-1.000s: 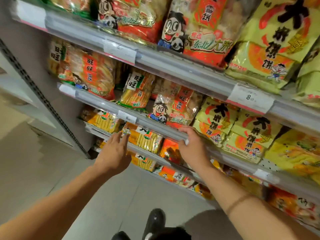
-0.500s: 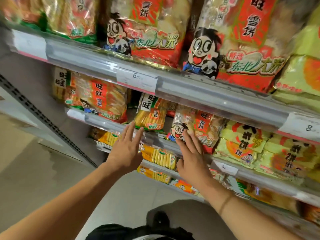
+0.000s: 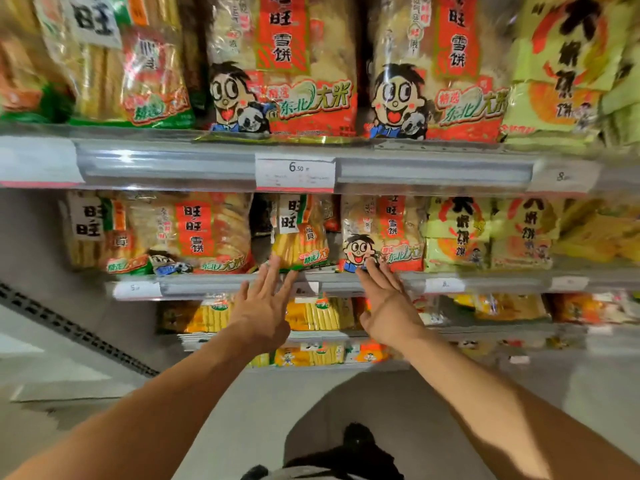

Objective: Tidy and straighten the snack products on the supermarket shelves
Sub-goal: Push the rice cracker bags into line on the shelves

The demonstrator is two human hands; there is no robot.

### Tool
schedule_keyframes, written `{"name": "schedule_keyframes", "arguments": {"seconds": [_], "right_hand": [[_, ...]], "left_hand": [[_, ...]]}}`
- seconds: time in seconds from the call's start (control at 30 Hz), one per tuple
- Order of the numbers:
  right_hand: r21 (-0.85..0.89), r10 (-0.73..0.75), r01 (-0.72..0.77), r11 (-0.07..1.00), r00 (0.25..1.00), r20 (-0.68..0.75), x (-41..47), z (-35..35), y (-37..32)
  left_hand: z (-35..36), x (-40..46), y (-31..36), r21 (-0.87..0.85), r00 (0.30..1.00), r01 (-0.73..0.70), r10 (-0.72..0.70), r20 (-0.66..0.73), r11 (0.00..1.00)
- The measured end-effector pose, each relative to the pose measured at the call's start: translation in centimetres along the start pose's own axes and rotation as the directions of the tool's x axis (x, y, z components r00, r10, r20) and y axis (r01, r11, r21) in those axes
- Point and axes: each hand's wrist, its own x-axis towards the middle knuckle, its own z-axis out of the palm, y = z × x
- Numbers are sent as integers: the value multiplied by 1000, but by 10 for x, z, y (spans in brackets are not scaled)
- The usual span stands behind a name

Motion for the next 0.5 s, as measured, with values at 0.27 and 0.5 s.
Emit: {"name": "schedule_keyframes", "arguments": {"seconds": [0.27,0.5], "right_hand": [[31,69,-72,997,994,81,-4,-7,-12],[305,-25,62,950,992,-123,3,-20,-39]], "left_hand": [[1,-21,-18,-240,981,-29,-18,-192,970],[-29,-59,-81,-732,617,77,-609,-498,676]]}}
